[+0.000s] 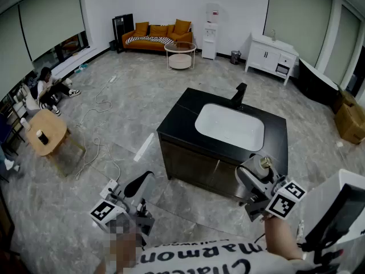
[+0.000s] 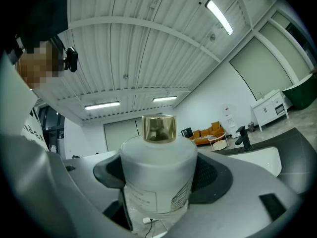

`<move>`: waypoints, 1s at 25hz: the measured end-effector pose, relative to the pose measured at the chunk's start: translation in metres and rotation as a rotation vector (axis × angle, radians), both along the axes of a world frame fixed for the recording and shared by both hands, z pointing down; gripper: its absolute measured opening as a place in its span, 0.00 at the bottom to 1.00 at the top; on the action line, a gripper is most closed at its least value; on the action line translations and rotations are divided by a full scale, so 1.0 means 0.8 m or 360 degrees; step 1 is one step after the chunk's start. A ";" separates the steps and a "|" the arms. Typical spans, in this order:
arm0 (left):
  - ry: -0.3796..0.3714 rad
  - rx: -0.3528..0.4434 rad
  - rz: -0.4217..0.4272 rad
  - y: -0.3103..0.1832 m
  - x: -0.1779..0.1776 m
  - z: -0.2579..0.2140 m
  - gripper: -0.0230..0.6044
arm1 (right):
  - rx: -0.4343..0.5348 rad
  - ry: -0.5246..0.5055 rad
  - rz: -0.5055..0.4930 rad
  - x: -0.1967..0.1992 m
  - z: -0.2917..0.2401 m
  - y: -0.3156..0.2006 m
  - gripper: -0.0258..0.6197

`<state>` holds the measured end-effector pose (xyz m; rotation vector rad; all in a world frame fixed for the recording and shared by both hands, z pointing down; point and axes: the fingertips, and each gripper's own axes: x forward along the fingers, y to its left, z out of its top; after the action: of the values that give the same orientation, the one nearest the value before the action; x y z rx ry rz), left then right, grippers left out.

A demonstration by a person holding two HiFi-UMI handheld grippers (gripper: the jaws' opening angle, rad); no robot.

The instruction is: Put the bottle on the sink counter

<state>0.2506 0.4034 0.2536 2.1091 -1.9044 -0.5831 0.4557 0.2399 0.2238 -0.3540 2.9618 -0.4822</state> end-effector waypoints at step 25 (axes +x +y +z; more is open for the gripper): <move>-0.0100 0.0092 0.0047 -0.022 -0.058 -0.019 0.06 | 0.0013 -0.0064 -0.0005 -0.101 -0.002 -0.011 0.57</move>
<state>0.2043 0.3855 0.2386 2.2125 -1.9076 -0.5785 0.3752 0.2309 0.2224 -0.3352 2.9246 -0.4721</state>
